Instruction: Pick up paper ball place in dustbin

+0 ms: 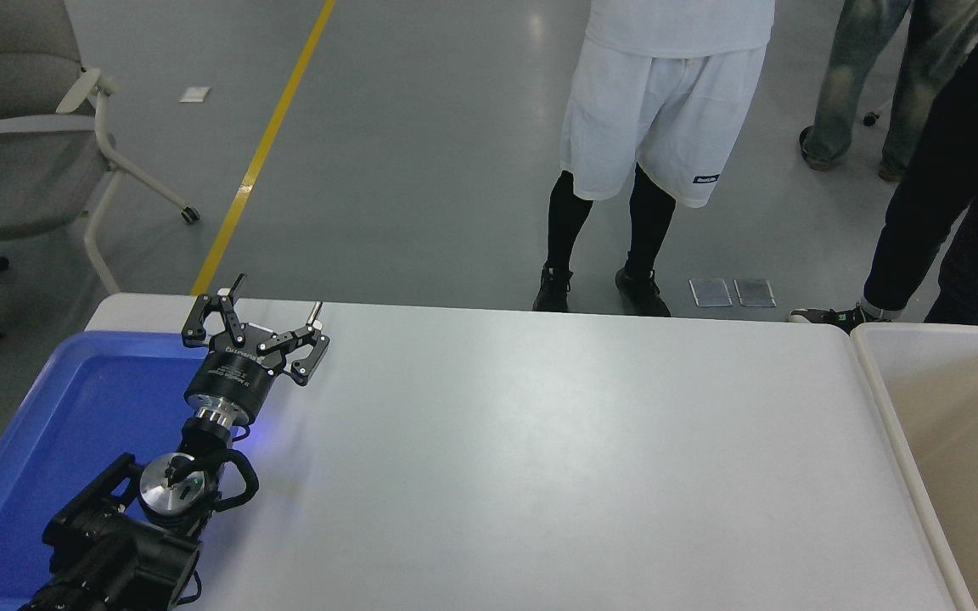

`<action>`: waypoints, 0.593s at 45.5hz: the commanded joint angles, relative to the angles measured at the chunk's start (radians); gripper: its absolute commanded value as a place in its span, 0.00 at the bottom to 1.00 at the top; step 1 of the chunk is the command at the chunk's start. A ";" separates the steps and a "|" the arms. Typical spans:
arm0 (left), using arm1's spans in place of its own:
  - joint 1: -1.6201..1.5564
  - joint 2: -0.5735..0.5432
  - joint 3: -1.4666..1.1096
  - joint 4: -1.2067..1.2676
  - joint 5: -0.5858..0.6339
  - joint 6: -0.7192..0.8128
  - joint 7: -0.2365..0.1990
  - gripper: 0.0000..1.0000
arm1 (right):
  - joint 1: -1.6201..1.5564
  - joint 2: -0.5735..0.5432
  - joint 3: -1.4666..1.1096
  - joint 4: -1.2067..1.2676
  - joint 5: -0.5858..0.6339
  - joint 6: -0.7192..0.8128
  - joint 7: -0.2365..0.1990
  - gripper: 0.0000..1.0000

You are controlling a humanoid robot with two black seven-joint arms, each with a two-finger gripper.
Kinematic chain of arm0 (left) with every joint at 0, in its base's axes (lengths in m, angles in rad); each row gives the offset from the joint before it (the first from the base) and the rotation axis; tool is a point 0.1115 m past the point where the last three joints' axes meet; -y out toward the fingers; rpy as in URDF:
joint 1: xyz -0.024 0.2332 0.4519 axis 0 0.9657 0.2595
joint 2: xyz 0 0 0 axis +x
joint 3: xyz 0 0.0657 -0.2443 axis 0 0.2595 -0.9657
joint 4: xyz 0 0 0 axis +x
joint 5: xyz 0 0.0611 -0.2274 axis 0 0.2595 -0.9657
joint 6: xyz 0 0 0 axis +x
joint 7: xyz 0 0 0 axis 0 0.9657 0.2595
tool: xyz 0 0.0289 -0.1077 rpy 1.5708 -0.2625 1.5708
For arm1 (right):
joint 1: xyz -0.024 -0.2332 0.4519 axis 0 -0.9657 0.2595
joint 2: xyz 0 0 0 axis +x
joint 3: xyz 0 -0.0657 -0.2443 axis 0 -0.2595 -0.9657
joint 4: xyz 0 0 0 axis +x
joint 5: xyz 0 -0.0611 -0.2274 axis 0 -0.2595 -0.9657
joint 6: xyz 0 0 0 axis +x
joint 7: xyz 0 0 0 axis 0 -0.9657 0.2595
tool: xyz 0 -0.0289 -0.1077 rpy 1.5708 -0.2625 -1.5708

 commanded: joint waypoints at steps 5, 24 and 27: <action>0.000 0.000 0.000 0.000 0.000 0.000 0.000 0.99 | -0.102 0.119 0.203 0.074 -0.001 0.077 0.174 1.00; 0.000 0.000 0.000 0.000 0.000 0.000 0.000 0.99 | -0.313 0.211 0.200 0.067 -0.001 0.131 0.185 1.00; 0.000 0.000 0.000 0.000 0.000 0.000 0.000 0.99 | -0.349 0.211 0.197 0.059 -0.001 0.131 0.185 1.00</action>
